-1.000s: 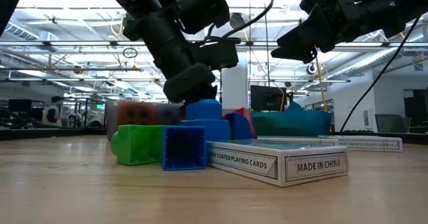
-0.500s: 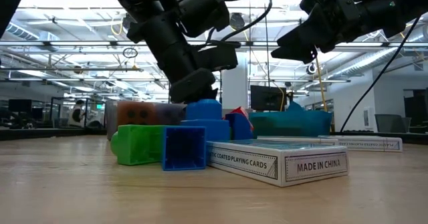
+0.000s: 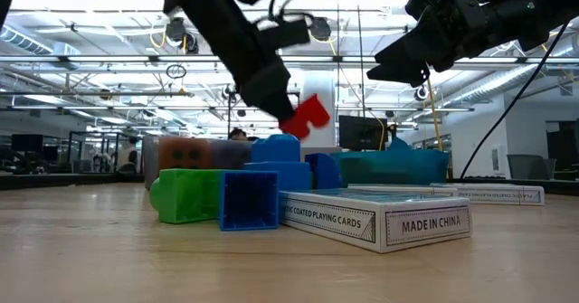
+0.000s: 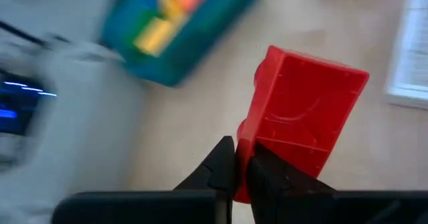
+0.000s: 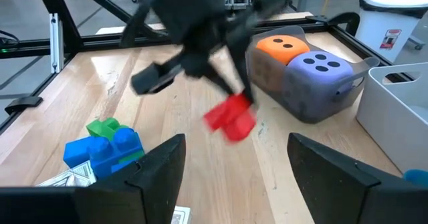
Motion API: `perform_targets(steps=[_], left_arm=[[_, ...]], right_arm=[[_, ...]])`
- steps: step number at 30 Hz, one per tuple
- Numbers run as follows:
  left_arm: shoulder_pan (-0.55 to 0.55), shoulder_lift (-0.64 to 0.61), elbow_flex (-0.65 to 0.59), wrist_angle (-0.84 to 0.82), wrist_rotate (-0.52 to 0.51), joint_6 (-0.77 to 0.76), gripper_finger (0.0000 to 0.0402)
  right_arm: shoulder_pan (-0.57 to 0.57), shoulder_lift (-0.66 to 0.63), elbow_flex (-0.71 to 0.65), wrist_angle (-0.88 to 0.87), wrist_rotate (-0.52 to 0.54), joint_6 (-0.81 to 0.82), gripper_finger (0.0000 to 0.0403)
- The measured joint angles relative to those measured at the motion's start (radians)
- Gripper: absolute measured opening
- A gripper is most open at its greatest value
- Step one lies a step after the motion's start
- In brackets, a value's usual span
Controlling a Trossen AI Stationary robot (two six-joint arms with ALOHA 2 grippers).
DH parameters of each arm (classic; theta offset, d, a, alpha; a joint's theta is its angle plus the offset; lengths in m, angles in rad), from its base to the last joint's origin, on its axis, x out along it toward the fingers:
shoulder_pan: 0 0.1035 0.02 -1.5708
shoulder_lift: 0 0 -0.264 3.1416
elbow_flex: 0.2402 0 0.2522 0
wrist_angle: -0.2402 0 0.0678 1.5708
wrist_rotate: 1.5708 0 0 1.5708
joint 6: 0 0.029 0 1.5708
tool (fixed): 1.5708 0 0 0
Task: Pick & Place Toys
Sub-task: Put the red 2 studs game piece into the blue bin
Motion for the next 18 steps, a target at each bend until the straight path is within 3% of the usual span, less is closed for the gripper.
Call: perform_targets(steps=[4,7,11,18], left_arm=[[-0.018,-0.037,0.0,0.021,-0.16,0.087,0.0021],[-0.032,-0.047,0.0,0.091,-0.204,0.131,0.0013],[-0.045,-0.047,0.0,0.158,-0.157,0.176,0.0013],[-0.044,-0.046,0.0,0.169,-0.09,0.119,0.0026]], right_arm=[[0.0,0.001,0.0,0.009,0.0,0.01,0.0254],[0.0,0.019,0.0,0.047,0.0,0.014,0.0254],[0.0,0.063,0.0,0.105,0.0,-0.007,0.0254],[0.038,0.21,-0.001,0.182,0.028,-0.173,0.0267]])
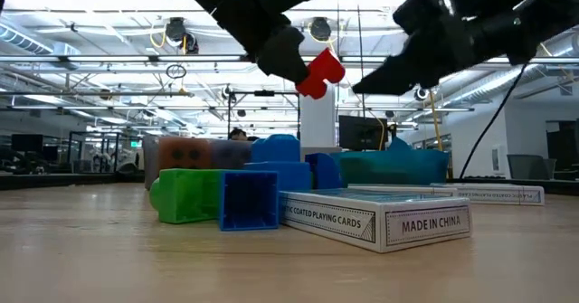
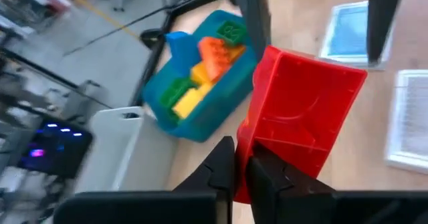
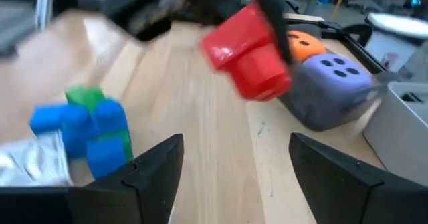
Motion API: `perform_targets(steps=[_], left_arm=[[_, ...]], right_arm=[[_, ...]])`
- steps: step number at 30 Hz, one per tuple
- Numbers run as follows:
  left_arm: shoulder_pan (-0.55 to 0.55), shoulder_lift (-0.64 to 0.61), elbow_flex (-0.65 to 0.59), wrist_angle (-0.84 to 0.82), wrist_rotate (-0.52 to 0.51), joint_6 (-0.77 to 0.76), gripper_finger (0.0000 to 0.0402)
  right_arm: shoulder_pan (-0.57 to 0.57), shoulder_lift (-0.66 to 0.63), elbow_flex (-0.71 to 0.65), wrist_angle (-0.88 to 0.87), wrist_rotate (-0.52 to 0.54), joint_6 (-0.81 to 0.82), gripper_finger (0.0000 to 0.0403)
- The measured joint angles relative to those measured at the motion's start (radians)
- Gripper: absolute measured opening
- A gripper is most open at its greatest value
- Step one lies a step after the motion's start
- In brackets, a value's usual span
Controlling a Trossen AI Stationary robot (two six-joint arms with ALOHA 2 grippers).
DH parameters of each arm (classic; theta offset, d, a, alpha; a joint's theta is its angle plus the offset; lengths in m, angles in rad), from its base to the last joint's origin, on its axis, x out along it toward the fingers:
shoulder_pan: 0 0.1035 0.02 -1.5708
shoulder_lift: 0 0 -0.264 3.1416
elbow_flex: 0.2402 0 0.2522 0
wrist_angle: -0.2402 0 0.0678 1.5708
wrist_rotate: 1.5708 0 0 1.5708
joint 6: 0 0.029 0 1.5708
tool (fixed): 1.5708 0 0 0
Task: Pick & Place Toys
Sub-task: Put the red 2 studs game piece into the blue bin
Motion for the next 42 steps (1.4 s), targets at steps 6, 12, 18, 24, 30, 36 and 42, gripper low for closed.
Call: perform_targets(steps=[6,12,18,24,30,36,42], left_arm=[[0.01,0.0,0.0,-0.007,0.119,-0.084,0.0012],[0.011,0.0,0.0,-0.014,0.146,-0.139,0.0028],[0.024,0.0,0.0,-0.011,0.21,-0.179,0.0012],[0.022,0.001,0.0,-0.019,0.22,-0.191,0.0026],[0.022,0.001,0.0,-0.015,0.223,-0.19,0.0022],[0.022,0.002,0.0,-0.016,0.224,-0.19,0.0018],[0.021,0.002,0.0,-0.013,0.228,-0.222,0.0059]], right_arm=[[0.078,0.146,0.006,0.189,0.18,-0.225,0.0294],[0.102,0.2,0.047,0.21,0.242,-0.252,0.0316],[0.103,0.258,0.101,0.236,0.229,-0.204,0.0314],[0.107,0.277,0.112,0.278,0.227,-0.204,0.03],[0.107,0.276,0.111,0.293,0.226,-0.177,0.0265],[0.106,0.276,0.111,0.3,0.17,-0.153,0.0205],[0.107,0.273,0.111,0.299,0.148,-0.15,0.013]])
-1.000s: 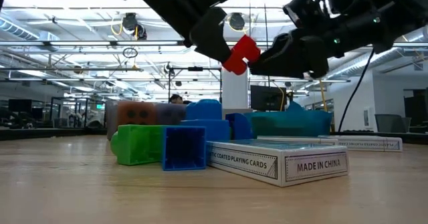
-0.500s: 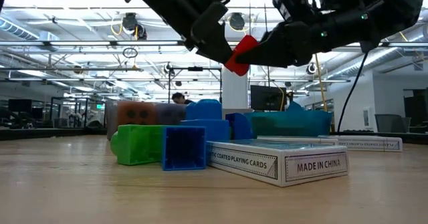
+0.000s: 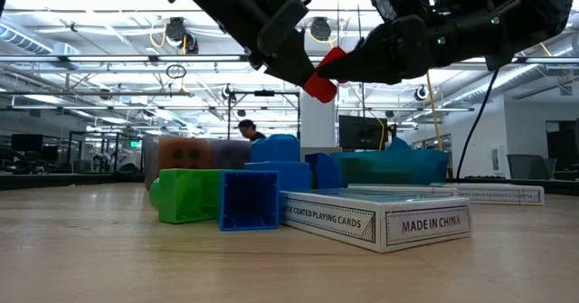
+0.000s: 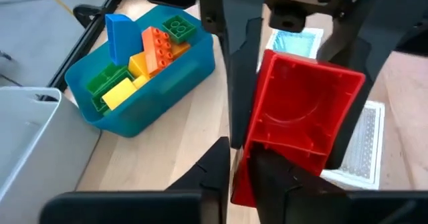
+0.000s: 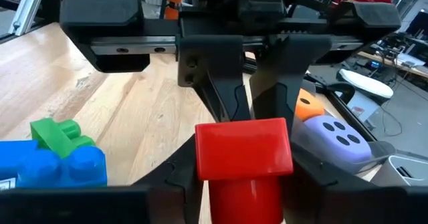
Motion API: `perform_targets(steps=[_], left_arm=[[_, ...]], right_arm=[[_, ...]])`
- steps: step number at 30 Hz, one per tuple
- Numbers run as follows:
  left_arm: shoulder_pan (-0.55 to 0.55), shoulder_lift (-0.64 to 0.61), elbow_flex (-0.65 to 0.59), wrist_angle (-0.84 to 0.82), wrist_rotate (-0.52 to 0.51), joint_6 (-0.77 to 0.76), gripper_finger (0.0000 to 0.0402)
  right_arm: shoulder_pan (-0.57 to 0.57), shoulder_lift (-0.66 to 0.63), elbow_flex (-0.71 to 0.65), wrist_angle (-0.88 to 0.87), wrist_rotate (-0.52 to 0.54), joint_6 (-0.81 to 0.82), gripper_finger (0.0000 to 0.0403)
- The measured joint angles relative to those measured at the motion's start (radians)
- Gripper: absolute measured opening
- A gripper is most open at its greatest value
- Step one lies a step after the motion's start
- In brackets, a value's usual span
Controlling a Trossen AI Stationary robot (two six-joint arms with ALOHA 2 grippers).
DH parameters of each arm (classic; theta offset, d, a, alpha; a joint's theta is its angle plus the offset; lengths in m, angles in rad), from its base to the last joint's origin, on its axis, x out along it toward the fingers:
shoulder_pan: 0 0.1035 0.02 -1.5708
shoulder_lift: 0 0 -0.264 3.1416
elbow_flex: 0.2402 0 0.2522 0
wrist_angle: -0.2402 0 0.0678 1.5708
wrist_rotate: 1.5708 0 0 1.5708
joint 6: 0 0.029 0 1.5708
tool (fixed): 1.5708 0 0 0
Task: Pick & Place Toys
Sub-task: Put the red 2 studs game piece into the blue bin
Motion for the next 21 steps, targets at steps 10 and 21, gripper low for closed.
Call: perform_targets(steps=[10,21], left_arm=[[-0.001,-0.083,-0.001,-0.04,0.0,-0.055,0.0169],[-0.001,-0.351,0.0,-0.221,0.027,-0.045,0.0261]], right_arm=[[0.0,-0.005,0.001,0.0,0.003,0.047,0.0129],[-0.041,-0.238,-0.013,-0.286,0.069,0.185,0.0131]])
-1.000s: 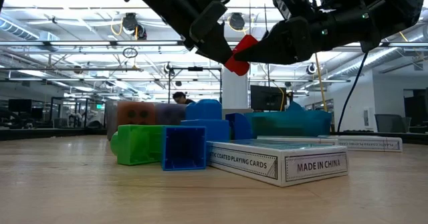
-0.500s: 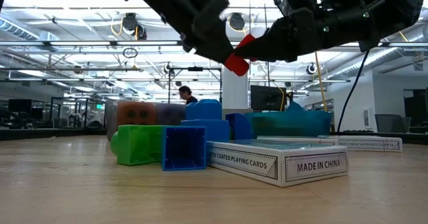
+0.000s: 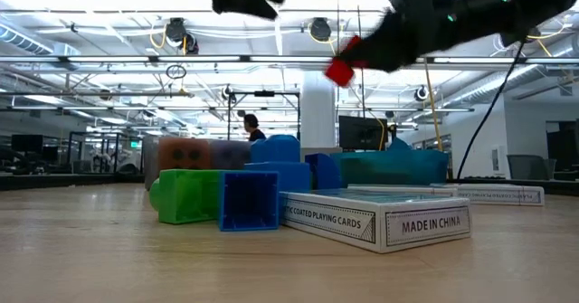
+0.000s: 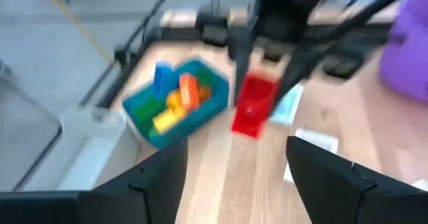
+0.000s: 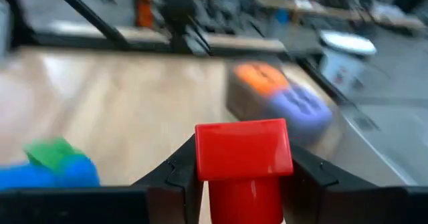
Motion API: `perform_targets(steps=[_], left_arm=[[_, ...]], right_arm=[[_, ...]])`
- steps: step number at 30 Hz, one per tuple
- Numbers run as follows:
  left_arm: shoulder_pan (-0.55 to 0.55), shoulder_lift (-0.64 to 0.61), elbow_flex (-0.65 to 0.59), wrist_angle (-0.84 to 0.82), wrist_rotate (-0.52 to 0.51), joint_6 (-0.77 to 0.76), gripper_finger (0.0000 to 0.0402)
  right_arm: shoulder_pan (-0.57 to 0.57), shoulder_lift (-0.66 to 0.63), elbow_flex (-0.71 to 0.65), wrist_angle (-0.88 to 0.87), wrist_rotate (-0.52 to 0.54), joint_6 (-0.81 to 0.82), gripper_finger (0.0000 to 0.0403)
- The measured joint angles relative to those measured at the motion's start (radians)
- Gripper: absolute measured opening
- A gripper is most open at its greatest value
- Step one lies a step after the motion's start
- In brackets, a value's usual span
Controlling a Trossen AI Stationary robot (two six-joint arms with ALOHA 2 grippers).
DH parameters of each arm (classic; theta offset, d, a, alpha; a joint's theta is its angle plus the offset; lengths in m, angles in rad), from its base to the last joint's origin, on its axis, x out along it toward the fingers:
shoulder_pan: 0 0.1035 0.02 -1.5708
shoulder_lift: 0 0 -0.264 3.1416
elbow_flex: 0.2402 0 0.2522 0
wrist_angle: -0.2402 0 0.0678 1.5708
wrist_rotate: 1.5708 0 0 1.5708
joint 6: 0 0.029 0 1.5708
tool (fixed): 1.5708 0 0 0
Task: Pick & Place Toys
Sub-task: Put the red 2 studs game piece into the blue bin, then put the blue 2 studs game piece into the blue bin
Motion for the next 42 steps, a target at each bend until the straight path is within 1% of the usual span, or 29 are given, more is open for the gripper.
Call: perform_targets(steps=[3,5,7,8,9,10,13,15,18,20,24,30,36,42], left_arm=[[0.0,-0.058,-0.014,-0.036,0.017,0.014,0.0268],[0.007,-0.076,-0.053,-0.014,0.016,0.012,0.0268],[0.013,-0.112,-0.131,0.008,0.009,0.002,0.0269],[0.021,-0.128,-0.175,0.04,0.0,-0.008,0.0269],[0.03,-0.141,-0.213,0.111,-0.002,-0.017,0.0269],[0.037,-0.158,-0.259,0.173,-0.005,-0.024,0.0269],[0.06,-0.202,-0.381,0.273,-0.007,-0.051,0.0269],[0.069,-0.214,-0.436,0.357,-0.008,-0.069,0.0269],[0.08,-0.23,-0.488,0.424,-0.008,-0.083,0.0269],[0.088,-0.232,-0.507,0.438,-0.008,-0.096,0.0269],[0.097,-0.231,-0.515,0.439,-0.007,-0.121,0.0269],[0.098,-0.231,-0.515,0.433,-0.005,-0.124,0.0269],[0.112,-0.231,-0.515,0.432,-0.007,-0.124,0.0269],[0.115,-0.23,-0.515,0.431,-0.007,-0.124,0.0269]], right_arm=[[-0.04,-0.072,-0.021,-0.084,0.078,0.01,0.0131],[-0.092,-0.122,-0.03,-0.121,0.111,0.011,0.0131],[-0.151,-0.147,-0.045,-0.162,0.119,0.025,0.0131],[-0.189,-0.154,-0.056,-0.174,0.117,0.038,0.0131],[-0.226,-0.159,-0.068,-0.181,0.114,0.053,0.0131],[-0.262,-0.162,-0.078,-0.183,0.105,0.066,0.0131],[-0.373,-0.129,-0.097,-0.163,0.01,0.096,0.0131],[-0.426,-0.087,-0.11,-0.158,-0.039,0.115,0.0133],[-0.477,-0.012,-0.118,-0.053,-0.068,0.108,0.0139],[-0.497,0.051,-0.117,0.026,-0.069,0.077,0.0143],[-0.528,0.146,-0.119,0.121,-0.066,0.035,0.0144],[-0.558,0.205,-0.119,0.147,-0.066,0.038,0.0155],[-0.541,0.183,-0.119,0.151,-0.071,0.044,0.0198],[-0.515,0.086,-0.119,0.112,-0.07,0.069,0.0256]])
